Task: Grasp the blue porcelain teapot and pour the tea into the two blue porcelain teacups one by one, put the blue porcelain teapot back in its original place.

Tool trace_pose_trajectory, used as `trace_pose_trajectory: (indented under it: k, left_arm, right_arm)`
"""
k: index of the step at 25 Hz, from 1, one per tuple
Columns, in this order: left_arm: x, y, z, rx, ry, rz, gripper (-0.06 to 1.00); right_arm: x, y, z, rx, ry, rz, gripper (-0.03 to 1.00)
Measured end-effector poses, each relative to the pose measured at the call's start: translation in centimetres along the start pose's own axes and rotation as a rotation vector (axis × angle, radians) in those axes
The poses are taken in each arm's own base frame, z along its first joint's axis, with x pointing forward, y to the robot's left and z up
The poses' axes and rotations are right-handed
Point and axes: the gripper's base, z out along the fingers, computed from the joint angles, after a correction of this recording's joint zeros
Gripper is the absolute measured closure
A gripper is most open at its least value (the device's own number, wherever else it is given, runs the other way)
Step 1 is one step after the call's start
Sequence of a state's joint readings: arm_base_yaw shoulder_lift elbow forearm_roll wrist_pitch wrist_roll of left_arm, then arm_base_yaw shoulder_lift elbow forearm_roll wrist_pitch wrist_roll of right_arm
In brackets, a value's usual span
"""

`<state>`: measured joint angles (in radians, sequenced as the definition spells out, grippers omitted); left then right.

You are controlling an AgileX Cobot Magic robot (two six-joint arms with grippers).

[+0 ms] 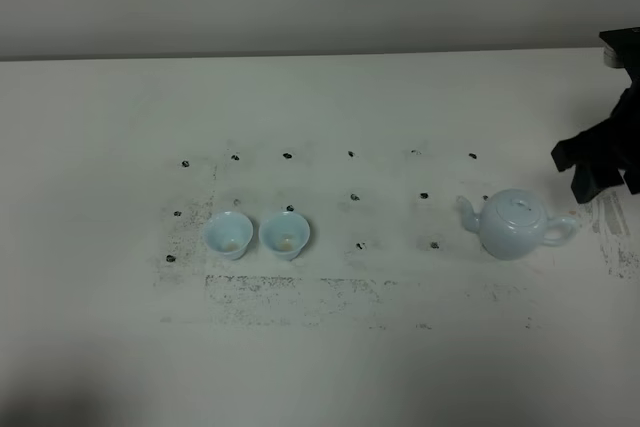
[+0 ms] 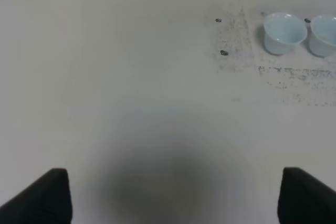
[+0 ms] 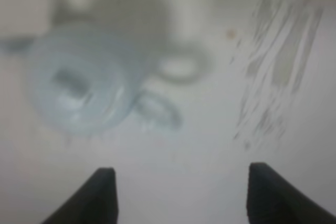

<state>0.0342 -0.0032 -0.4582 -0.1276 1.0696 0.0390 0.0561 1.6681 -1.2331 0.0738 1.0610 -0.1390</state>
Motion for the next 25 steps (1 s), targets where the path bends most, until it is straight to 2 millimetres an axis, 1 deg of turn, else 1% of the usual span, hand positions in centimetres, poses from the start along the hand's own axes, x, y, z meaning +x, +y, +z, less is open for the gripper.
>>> trace_pose_trajectory:
  k: [1, 3, 7, 10, 12, 14, 20, 25]
  left_arm:
    - [0.0, 0.0, 0.0, 0.000, 0.000, 0.000, 0.19]
    - [0.0, 0.0, 0.0, 0.000, 0.000, 0.000, 0.19]
    - [0.0, 0.0, 0.0, 0.000, 0.000, 0.000, 0.19]
    - [0.0, 0.0, 0.0, 0.000, 0.000, 0.000, 0.19]
    - [0.0, 0.0, 0.0, 0.000, 0.000, 0.000, 0.19]
    - [0.0, 0.0, 0.0, 0.000, 0.000, 0.000, 0.19]
    - [0.0, 0.0, 0.0, 0.000, 0.000, 0.000, 0.19]
    - [0.0, 0.0, 0.0, 0.000, 0.000, 0.000, 0.19]
  right_arm:
    - [0.6, 0.1, -0.1, 0.005, -0.017, 0.012, 0.46]
    - [1.3, -0.1, 0.5, 0.029, -0.034, 0.023, 0.46]
    - [0.4, -1.3, 2.0, 0.091, -0.109, 0.041, 0.46]
    - [-0.4, -2.9, 3.4, 0.112, -0.155, 0.081, 0.46]
    - [-0.5, -3.9, 4.6, 0.115, -0.145, 0.108, 0.46]
    - [-0.6, -4.3, 5.4, 0.112, -0.131, 0.124, 0.46]
    - [-1.2, -4.6, 7.9, 0.105, -0.133, 0.132, 0.46]
    - [-0.6, -4.4, 8.3, 0.083, -0.057, 0.149, 0.46]
